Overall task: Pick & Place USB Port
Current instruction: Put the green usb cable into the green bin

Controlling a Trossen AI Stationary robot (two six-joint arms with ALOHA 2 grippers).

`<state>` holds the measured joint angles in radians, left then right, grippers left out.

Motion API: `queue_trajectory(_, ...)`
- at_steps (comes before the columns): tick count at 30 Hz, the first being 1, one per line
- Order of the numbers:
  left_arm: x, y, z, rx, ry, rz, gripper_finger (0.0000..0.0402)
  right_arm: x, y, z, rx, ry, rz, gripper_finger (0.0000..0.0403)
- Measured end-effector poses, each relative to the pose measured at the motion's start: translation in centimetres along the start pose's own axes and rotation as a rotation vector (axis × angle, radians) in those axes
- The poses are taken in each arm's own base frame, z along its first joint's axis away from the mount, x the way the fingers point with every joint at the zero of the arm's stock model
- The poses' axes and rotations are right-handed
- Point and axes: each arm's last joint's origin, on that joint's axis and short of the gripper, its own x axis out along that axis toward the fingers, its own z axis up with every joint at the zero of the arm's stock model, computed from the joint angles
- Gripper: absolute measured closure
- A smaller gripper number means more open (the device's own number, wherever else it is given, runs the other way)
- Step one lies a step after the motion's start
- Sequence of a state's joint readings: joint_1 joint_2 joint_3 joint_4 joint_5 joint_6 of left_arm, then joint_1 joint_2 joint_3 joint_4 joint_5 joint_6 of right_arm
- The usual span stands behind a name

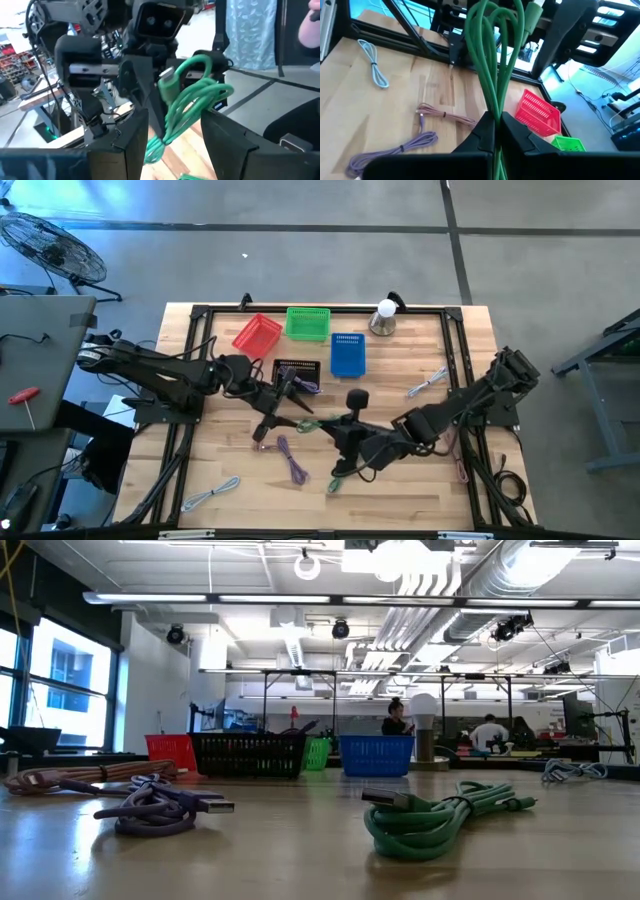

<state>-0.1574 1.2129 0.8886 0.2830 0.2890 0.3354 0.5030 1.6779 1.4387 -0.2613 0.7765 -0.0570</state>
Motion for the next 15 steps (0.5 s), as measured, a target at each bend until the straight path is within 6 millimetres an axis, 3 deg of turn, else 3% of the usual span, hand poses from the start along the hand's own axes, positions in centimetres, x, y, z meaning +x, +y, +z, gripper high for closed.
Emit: queue_trajectory(15, 0.23, 0.02, -0.06, 0.004, -0.014, -0.006, 0.0226, 0.88, -0.79, 0.11, 0.014, -0.006, 0.042, 0.0401)
